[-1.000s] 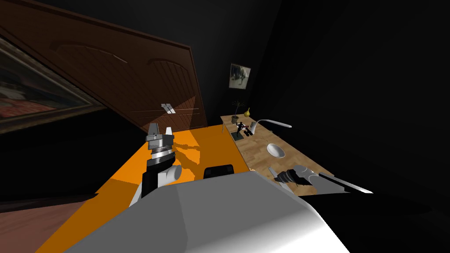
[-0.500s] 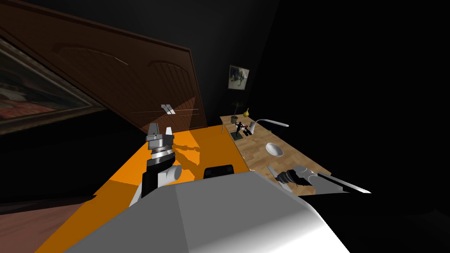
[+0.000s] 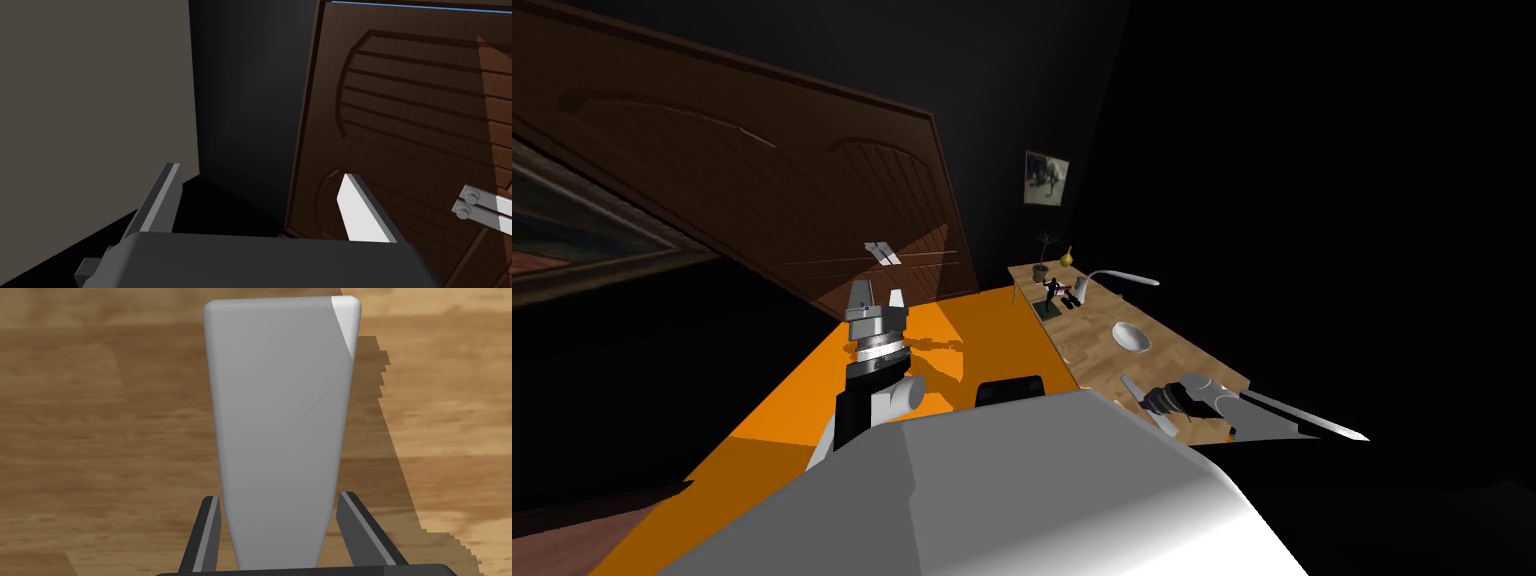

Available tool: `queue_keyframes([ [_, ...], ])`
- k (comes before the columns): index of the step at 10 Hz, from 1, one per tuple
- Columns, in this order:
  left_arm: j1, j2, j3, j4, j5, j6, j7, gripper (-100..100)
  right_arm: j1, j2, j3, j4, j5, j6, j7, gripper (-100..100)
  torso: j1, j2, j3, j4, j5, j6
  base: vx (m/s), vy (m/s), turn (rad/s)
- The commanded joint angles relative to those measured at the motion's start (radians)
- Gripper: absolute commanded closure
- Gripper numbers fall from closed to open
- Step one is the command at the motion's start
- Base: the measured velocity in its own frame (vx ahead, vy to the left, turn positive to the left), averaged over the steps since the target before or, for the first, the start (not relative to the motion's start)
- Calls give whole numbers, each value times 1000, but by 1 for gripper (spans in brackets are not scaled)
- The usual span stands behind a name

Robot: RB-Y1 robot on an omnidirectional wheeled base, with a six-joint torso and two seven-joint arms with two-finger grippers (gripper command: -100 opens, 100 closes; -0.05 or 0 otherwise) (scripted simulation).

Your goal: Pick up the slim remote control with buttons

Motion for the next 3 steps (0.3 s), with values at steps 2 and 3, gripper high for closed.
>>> queue_keyframes([
  [2,0,0,0,0,0,0,0,0,-15,-12,1,7,8,-18,18,100,2,-2,-1,0,1,0,104,57,-195],
  [3,0,0,0,0,0,0,0,0,-16,-14,1,9,8,-24,23,0,1,1,1,0,0,-2,10,8,10],
])
